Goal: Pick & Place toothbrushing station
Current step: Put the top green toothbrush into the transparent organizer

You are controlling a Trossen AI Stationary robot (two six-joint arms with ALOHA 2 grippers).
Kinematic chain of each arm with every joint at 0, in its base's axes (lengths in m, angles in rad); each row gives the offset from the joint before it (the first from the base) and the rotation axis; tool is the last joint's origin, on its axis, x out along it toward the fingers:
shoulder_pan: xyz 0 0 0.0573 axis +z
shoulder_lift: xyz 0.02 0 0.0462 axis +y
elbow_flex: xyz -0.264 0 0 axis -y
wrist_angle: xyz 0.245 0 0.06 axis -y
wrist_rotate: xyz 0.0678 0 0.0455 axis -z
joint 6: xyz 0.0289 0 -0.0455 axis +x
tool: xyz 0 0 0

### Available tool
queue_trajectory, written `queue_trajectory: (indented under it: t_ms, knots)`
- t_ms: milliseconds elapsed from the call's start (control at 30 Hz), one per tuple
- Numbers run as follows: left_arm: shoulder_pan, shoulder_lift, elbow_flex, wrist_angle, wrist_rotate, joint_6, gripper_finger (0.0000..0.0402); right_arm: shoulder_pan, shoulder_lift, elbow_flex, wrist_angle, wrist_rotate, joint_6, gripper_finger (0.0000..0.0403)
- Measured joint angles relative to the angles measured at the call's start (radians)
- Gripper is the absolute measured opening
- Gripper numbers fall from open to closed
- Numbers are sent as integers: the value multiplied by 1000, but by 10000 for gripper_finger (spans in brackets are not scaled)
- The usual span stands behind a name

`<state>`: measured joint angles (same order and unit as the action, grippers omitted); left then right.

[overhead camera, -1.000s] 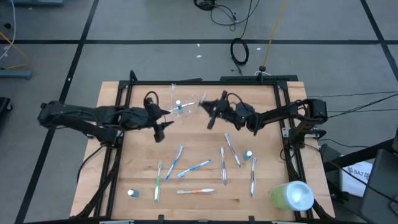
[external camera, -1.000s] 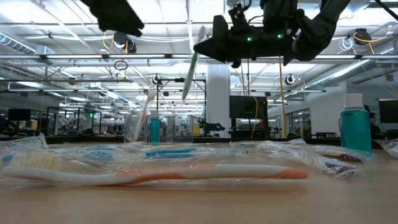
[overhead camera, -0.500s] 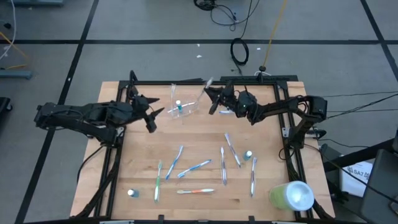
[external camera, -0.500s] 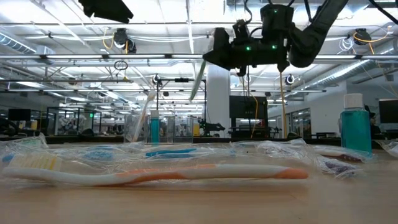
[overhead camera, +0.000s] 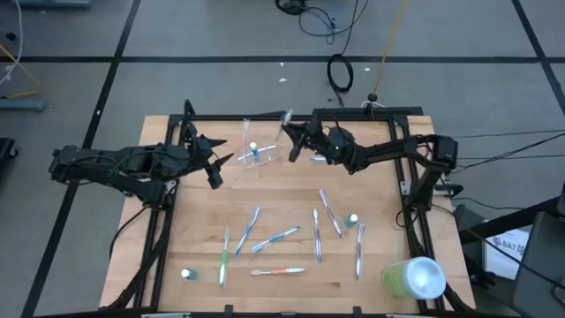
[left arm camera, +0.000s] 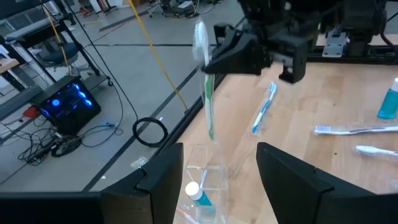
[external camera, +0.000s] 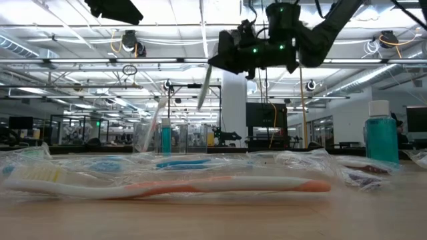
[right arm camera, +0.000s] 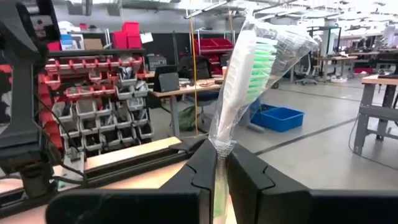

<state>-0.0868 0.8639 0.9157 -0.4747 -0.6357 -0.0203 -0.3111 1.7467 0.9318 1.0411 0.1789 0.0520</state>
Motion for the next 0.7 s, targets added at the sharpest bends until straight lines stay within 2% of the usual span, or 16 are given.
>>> queue_trajectory:
  t_ms: [133, 267, 433, 567, 700]
  knots:
    - [0, 0, 0, 0, 0, 14, 212, 0, 98, 58, 68, -1, 4, 18]
    - [0, 0, 0, -3, 0, 15, 212, -2, 171, 139, 15, -1, -43, 18]
    - [2, 0, 0, -3, 6, 19, 212, -11, 169, 190, -147, 61, -74, 18]
    - [2, 0, 0, -10, 6, 37, 212, -17, 170, 190, -152, 55, -49, 18]
    - [2, 0, 0, -9, 6, 37, 212, -17, 171, 191, -251, 55, -19, 18]
